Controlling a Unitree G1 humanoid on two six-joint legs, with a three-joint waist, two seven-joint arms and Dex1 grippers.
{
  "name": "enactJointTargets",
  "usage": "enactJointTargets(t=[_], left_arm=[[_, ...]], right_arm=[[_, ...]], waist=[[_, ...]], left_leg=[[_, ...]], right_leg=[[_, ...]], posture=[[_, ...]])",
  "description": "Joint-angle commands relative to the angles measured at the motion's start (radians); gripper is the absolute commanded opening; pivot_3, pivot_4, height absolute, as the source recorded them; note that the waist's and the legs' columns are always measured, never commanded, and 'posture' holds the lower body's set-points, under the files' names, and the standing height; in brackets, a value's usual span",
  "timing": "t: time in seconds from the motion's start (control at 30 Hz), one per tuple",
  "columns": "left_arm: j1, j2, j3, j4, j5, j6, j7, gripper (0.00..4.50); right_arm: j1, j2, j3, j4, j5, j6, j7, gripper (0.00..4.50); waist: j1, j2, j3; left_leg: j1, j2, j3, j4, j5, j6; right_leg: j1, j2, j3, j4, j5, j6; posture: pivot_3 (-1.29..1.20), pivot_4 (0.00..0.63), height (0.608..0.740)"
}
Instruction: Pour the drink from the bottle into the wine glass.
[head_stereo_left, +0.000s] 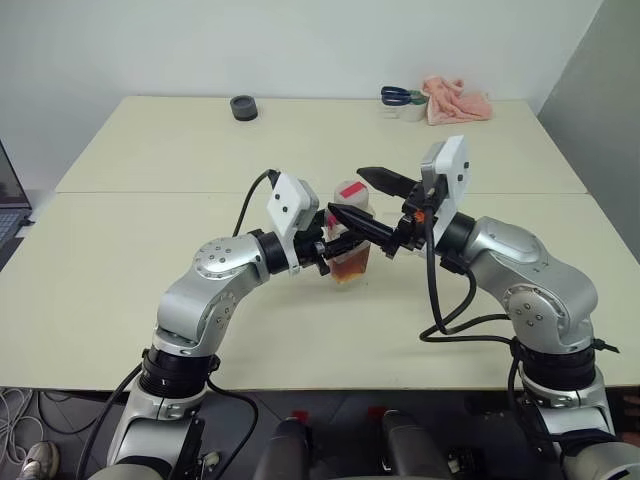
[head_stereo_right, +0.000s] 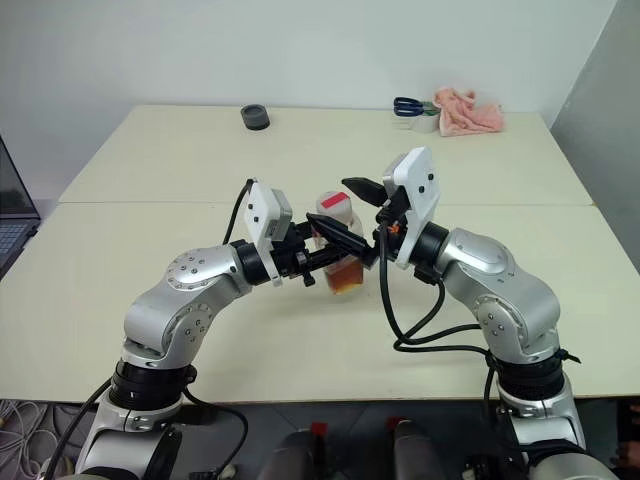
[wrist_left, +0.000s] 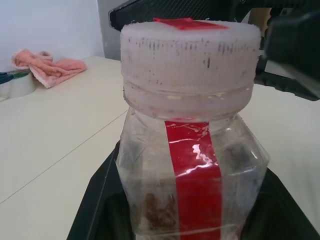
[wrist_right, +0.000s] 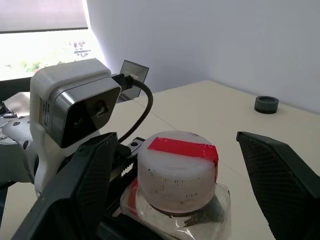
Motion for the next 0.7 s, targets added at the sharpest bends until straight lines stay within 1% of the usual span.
enactJointTargets(t=[0.03,0.07,0.17,0.2,0.23,0.33,0.4,0.47,0.53,0.57,0.63,0.7], left_arm=[[-0.031,-0.004,0.015,-0.037,-0.007,-0.018,0.002,1.84],[-0.032,-0.004,0.014,-0.036,-0.007,-0.018,0.002,1.84],[-0.035,-0.006,0.014,-0.037,-0.009,-0.016,0.003,1.84],[-0.035,-0.006,0.015,-0.039,-0.009,-0.015,0.003,1.84],[-0.035,-0.004,0.013,-0.041,-0.009,-0.015,0.001,1.84],[-0.037,0.001,0.015,-0.052,-0.022,-0.005,-0.009,1.84],[-0.038,0.024,0.017,-0.092,-0.071,0.035,-0.05,1.84],[-0.04,0.072,0.035,-0.157,-0.19,0.113,-0.131,1.84],[-0.051,0.147,0.064,-0.221,-0.335,0.198,-0.237,1.84],[-0.062,0.176,0.075,-0.234,-0.384,0.227,-0.27,1.84],[-0.094,0.223,0.076,-0.239,-0.414,0.241,-0.322,1.84],[-0.13,0.237,0.082,-0.225,-0.45,0.264,-0.338,1.84]], right_arm=[[-0.019,0.005,-0.011,-0.021,0.005,-0.026,0.012,3.76],[-0.019,0.005,-0.011,-0.021,0.005,-0.027,0.015,3.53],[-0.009,0.001,-0.004,-0.022,-0.007,-0.035,0.024,2.55],[-0.007,0.002,-0.004,-0.022,-0.009,-0.037,0.025,2.14],[-0.007,0.003,-0.004,-0.021,-0.01,-0.039,0.028,1.86],[-0.019,0.006,-0.008,-0.009,-0.005,-0.047,0.047,1.83],[-0.06,-0.009,-0.019,0.024,0.024,-0.055,0.117,1.83],[-0.121,-0.029,-0.042,0.071,0.095,-0.047,0.232,1.83],[-0.178,-0.063,-0.043,0.109,0.188,-0.02,0.396,1.83],[-0.198,-0.077,-0.035,0.127,0.217,-0.006,0.457,1.83],[-0.235,-0.087,-0.006,0.17,0.25,0.022,0.543,1.83],[-0.257,-0.084,0.015,0.202,0.251,0.02,0.595,1.83]], waist=[[0.0,0.0,0.0],[0.0,0.0,0.0],[0.0,0.0,0.0],[0.0,0.0,0.0],[0.0,0.0,0.0],[0.0,0.0,0.0],[-0.001,0.0,0.0],[-0.003,0.0,0.001],[-0.008,0.0,0.003],[-0.009,0.001,0.003],[-0.009,0.001,0.003],[-0.007,0.001,0.003]], left_leg=[[0.0,0.0,0.0,0.0,0.0,0.0],[0.0,0.0,0.0,0.0,0.0,0.0],[0.0,0.0,0.0,0.0,0.0,0.0],[0.0,0.0,0.0,0.0,0.0,0.0],[0.0,0.0,0.0,0.0,0.0,0.0],[0.0,0.0,0.0,0.0,0.0,0.0],[0.0,0.0,0.0,0.0,0.0,0.0],[0.0,0.0,0.0,0.0,0.0,0.0],[0.0,0.001,0.0,0.0,0.0,0.0],[0.0,0.001,0.0,0.0,0.0,0.0],[0.0,0.001,-0.001,0.0,0.0,0.0],[0.001,0.0,-0.001,0.0,0.0,0.0]], right_leg=[[0.0,0.0,0.0,0.0,0.0,0.0],[0.0,0.0,0.0,0.0,0.0,0.0],[0.0,0.0,0.0,0.0,0.0,0.0],[0.0,0.0,0.0,0.0,0.0,0.0],[0.0,0.0,0.0,0.0,0.0,0.0],[0.0,0.0,0.0,0.0,0.0,0.0],[0.0,0.0,0.0,0.0,0.0,0.0],[0.0,0.0,0.0,0.0,0.0,0.0],[0.0,0.001,0.0,0.0,0.0,0.0],[0.0,0.001,-0.001,0.0,0.0,0.0],[0.001,0.001,-0.001,0.0,0.0,0.0],[0.001,0.001,-0.002,0.0,0.0,0.0]], posture=[[0.0,0.15,0.74],[0.0,0.15,0.74],[0.0,0.15,0.74],[0.0,0.15,0.74],[0.0,0.15,0.74],[0.0,0.15,0.74],[0.0,0.15,0.74],[0.0,0.15,0.74],[0.0,0.15,0.74],[0.0,0.15,0.74],[0.0,0.15,0.74],[0.0,0.15,0.74]])
